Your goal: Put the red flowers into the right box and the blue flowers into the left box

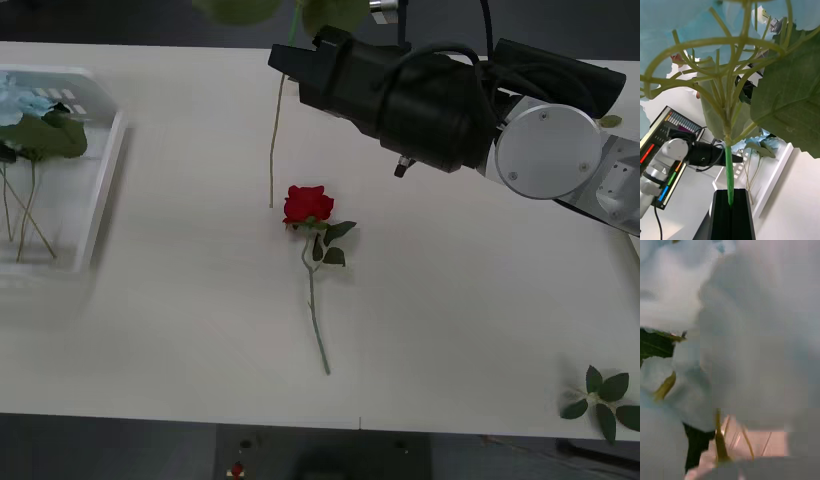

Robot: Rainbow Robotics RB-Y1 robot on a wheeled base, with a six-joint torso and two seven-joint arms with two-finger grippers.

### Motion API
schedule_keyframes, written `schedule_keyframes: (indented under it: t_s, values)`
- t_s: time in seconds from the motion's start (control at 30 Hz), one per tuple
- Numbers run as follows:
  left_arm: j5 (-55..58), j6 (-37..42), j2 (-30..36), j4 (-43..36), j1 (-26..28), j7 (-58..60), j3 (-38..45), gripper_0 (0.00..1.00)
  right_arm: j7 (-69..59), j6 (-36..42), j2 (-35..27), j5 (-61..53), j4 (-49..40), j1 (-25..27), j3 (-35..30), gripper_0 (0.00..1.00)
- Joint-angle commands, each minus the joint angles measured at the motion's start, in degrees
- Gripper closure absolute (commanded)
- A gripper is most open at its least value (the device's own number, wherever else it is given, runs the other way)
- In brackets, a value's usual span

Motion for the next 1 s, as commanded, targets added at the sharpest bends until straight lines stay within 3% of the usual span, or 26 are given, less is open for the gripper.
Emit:
schedule_keyframes:
  t_s: [0.03, 0.23, 0.37, 0.63, 1.0]
  values:
    - [4.3, 5.3, 5.7, -1.9, -1.5, -6.5, 2.6, 0.00, 3.6, -0.4, -0.4, 0.5, -0.6, -1.3, -0.6, 1.00]
    - [12.1, 16.3, 9.7, -3.4, -1.5, -12.5, 9.9, 0.00, 3.6, -0.4, -0.4, 0.5, -0.6, -1.3, -0.6, 1.00]
    - [24.9, 24.0, 11.7, -3.5, -1.5, -19.4, 14.8, 0.00, 3.6, -0.4, -0.4, 0.5, -0.6, -1.3, -0.6, 1.00]
    - [54.9, 24.1, 11.6, -3.5, 4.6, -35.2, 14.7, 0.00, 3.6, -0.4, -0.4, 0.5, -0.6, -1.3, -0.6, 1.00]
    - [71.3, 26.2, 7.2, -3.5, 7.2, -54.5, 8.6, 0.00, 3.6, -0.4, -0.4, 0.5, -0.6, -1.3, -0.6, 1.00]
